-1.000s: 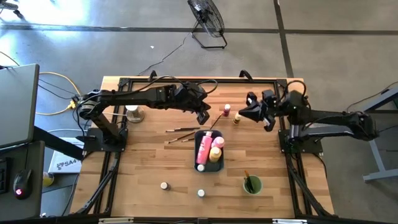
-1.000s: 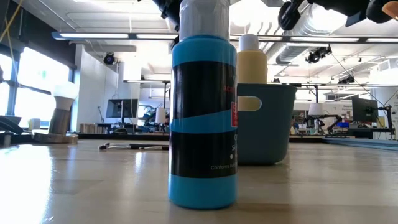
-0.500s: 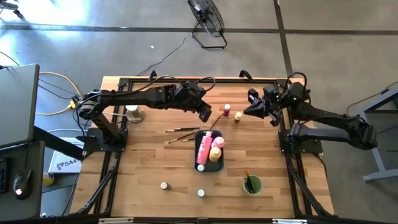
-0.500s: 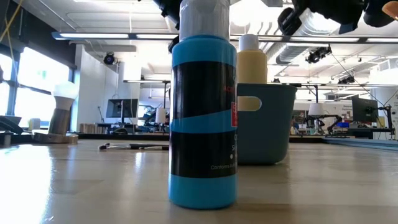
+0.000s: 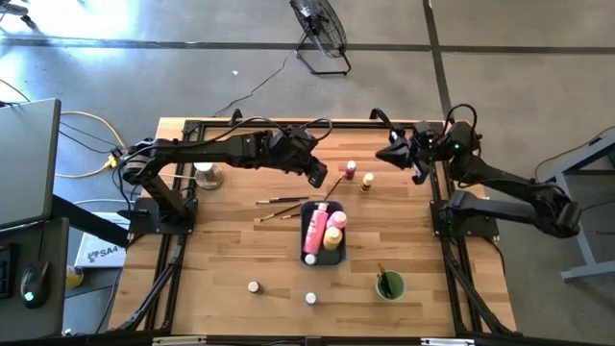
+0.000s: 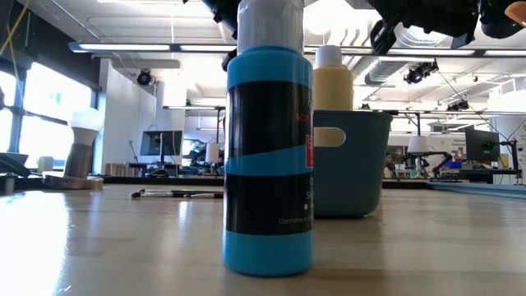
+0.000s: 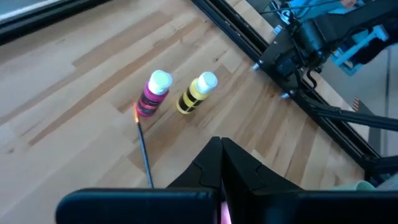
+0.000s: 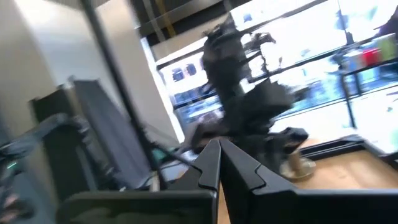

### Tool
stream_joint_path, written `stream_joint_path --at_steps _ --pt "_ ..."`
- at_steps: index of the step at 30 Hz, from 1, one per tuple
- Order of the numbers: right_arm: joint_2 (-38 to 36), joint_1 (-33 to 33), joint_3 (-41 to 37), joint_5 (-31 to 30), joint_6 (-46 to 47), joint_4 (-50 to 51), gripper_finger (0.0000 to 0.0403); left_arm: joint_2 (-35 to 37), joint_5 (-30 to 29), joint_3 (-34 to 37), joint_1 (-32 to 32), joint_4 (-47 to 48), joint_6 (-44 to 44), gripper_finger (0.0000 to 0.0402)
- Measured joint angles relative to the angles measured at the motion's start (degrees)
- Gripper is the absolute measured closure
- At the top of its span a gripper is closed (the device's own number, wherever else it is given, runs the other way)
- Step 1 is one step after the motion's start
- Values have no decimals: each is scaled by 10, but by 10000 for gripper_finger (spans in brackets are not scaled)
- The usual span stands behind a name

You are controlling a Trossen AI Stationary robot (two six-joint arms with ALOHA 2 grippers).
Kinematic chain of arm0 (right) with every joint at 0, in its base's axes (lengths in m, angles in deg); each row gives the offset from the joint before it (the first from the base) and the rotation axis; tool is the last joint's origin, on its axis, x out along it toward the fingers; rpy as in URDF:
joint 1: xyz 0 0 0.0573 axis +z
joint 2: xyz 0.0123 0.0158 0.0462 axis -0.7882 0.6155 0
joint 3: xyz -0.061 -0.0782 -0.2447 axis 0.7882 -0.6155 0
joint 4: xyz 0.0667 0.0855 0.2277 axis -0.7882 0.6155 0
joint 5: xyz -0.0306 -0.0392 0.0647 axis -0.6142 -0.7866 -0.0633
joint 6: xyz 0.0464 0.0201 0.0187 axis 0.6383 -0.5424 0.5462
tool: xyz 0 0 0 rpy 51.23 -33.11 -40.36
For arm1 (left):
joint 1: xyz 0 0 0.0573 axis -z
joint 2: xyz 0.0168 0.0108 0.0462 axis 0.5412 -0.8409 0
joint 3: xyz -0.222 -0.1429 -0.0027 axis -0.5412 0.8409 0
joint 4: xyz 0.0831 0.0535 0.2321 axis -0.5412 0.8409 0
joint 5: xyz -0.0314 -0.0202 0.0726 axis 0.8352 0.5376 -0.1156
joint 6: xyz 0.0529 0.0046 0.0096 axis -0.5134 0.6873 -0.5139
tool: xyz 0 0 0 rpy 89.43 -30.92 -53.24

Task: Pick & Place Paint Supplies
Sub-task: Adjust the large pink paint bottle in the blue bin

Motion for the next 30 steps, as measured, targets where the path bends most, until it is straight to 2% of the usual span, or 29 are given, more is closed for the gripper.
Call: stream_joint_path --at_steps 6,11,19,21,25,30 --pt "0 -23 0 -75 0 0 401 -2 10 0 0 19 -1 402" --pt "0 -26 0 -126 -2 -1 401 -2 -24 0 0 49 3 402" --pt "0 -26 0 -122 -10 -5 401 -8 -99 0 40 51 101 402" --pt "0 -26 0 -104 -7 -5 401 -11 -117 0 55 49 126 402" --pt "0 -26 0 -59 5 -5 401 -15 -112 0 66 51 172 402" --pt "0 -26 0 -46 5 -5 401 -26 -63 1 65 51 208 402"
